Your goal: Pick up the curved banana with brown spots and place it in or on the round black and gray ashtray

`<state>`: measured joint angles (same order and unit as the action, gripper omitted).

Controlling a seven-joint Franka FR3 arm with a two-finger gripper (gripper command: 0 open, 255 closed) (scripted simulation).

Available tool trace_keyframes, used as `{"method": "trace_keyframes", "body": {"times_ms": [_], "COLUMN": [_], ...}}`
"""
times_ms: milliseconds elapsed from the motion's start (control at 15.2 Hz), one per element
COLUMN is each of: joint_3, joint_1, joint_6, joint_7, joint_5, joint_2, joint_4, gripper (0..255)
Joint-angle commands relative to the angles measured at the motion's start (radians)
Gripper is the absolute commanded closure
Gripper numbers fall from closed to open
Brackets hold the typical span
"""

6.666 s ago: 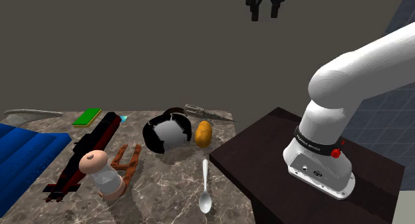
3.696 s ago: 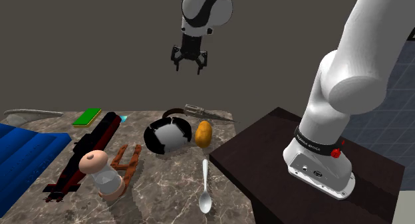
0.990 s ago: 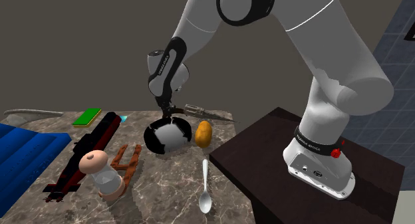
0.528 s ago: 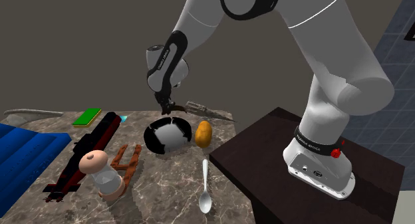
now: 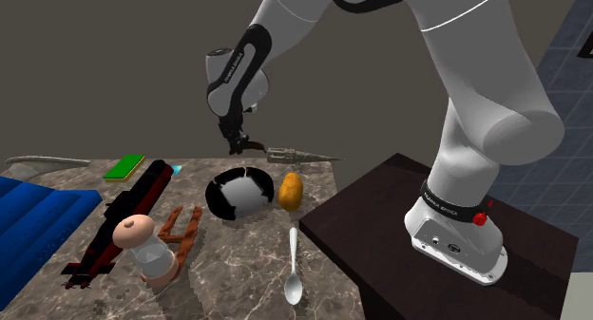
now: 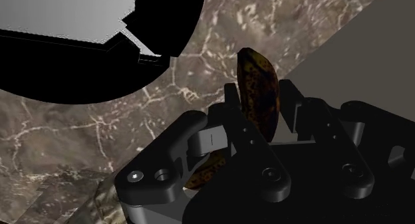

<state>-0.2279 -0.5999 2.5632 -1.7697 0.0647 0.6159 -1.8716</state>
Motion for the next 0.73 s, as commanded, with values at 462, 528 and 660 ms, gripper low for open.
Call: {"method": "trace_keyframes", "body": {"times_ms": [462, 528, 660], "joint_3": [-0.015, -0.016, -0.018], "joint_1": [-0.031, -0.052, -0.095], "joint_6": [-0.058, -0.052, -0.04], "joint_7": [-0.026, -0.049, -0.097], "joint_5": [-0.022, -0.028, -0.042], "joint_2": [-0.087, -0.102, -0.13], "joint_4": [-0.029, -0.053, -0.096], "gripper": [255, 255, 255]}}
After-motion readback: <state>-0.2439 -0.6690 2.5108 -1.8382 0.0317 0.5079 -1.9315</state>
